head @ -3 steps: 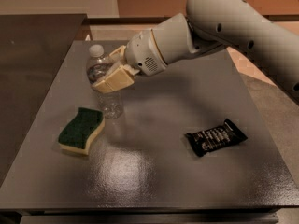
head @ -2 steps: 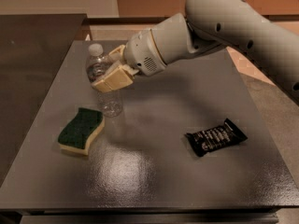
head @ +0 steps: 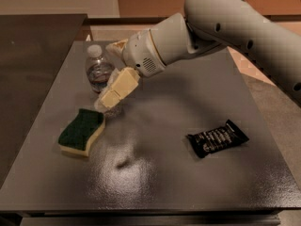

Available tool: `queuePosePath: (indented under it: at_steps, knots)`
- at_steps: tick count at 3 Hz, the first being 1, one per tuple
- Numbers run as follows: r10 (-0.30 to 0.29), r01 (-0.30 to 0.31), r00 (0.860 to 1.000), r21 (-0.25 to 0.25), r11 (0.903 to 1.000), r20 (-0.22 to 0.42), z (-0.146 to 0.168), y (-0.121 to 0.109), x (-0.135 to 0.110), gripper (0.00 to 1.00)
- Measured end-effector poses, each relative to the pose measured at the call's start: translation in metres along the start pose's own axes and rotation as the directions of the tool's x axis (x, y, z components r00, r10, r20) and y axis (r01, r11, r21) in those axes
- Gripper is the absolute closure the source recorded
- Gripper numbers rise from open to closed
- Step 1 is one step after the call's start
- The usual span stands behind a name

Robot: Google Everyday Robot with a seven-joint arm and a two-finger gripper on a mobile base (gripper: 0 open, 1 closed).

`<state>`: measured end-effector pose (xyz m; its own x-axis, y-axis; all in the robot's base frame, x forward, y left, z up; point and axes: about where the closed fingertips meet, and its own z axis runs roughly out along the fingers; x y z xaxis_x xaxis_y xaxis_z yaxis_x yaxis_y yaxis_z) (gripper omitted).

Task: Move water bottle near sponge

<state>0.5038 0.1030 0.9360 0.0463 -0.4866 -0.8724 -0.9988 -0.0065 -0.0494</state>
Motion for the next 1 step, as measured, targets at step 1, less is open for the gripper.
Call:
queuePosePath:
  at_steps: [1]
  knots:
    - [0.000, 0.000, 1.000, 0.000, 1.0000, 0.000, 0.0001, 0.0000, 0.0000, 0.00]
